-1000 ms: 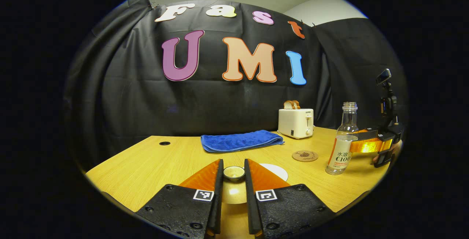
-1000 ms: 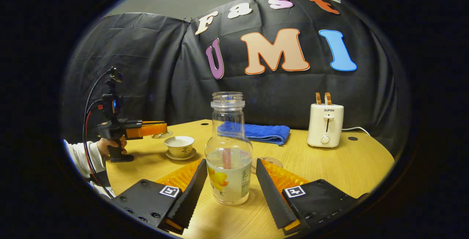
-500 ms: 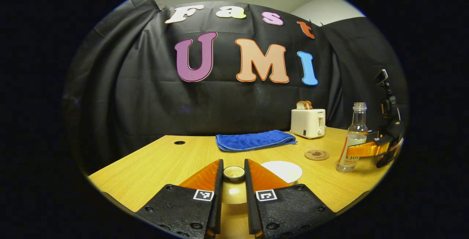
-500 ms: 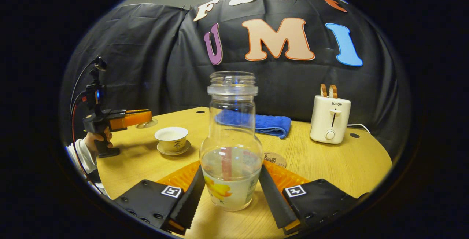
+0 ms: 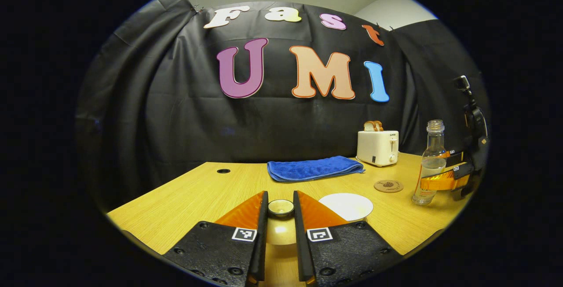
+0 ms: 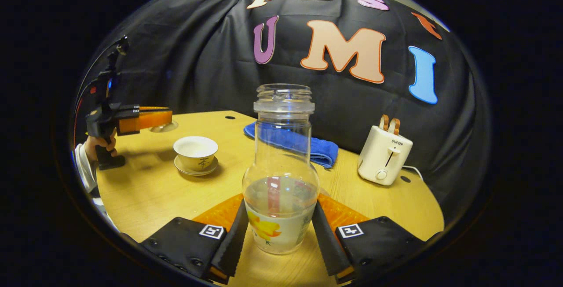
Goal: Open the teacup lid with one hand, grasp the water bottle and pour water into the teacup with the other hand; after pouring, place the water bottle on the coaster and then close the teacup lid.
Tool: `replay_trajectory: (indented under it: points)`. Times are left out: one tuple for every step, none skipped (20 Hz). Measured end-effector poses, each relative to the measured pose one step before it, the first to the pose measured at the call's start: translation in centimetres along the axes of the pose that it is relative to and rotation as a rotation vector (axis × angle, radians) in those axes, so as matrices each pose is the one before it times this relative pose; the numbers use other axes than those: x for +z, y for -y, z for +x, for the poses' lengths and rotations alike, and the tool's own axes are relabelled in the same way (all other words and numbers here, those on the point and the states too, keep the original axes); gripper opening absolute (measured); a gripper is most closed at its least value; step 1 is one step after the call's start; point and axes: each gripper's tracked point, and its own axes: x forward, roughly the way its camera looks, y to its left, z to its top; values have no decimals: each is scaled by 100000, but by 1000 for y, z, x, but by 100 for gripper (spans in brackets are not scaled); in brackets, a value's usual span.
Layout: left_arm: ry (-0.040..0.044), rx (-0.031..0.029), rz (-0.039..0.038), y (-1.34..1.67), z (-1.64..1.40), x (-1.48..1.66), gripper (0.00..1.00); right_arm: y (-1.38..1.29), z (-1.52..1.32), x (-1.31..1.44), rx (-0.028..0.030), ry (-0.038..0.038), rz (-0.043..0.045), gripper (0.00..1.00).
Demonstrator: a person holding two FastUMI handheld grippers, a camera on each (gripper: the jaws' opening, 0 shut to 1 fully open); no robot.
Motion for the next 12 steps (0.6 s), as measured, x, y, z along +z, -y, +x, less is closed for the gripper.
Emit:
replay_trajectory:
  points:
    - [-94,167,-53,-22,100,-96,27,331,92,294,-1753,-891,-3003,79]
    - [44,95,20,10,56,43,27,209,99,510,-1649,-796,-3483,78]
    - [-40,466,-1,-158,15,96,27,337,162,650,-2242,-158,-4363,79]
    - [-128,1081,-16,-216,67,-35,27,283,143,594,-1570,361,-5245,79]
    - [-63,956,-87,-180,-33,-151,27,392,301,720,-1927,369,-5561,78]
    - [-70,482,79,-20,-11,60,27,588,334,578,-2486,430,-4992,78]
    - [93,206,-90,3,-53,-52,27,488,418,510,-2238,380,-4833,78]
    - [-24,357,59,-65,-37,35,27,364,477,267,-2031,-512,-4344,78]
    - [-72,348,-98,-105,136,-111,27,214,537,224,-1558,-641,-4248,78]
    - [52,24,32,66,-35,55,27,202,570,129,-1845,-478,-5486,78]
    - [27,1,-23,-110,-19,2,27,139,514,204,-2367,-116,-6736,78]
    - [-18,-6,-3,40,-38,91,27,166,424,240,-2294,204,-7005,78]
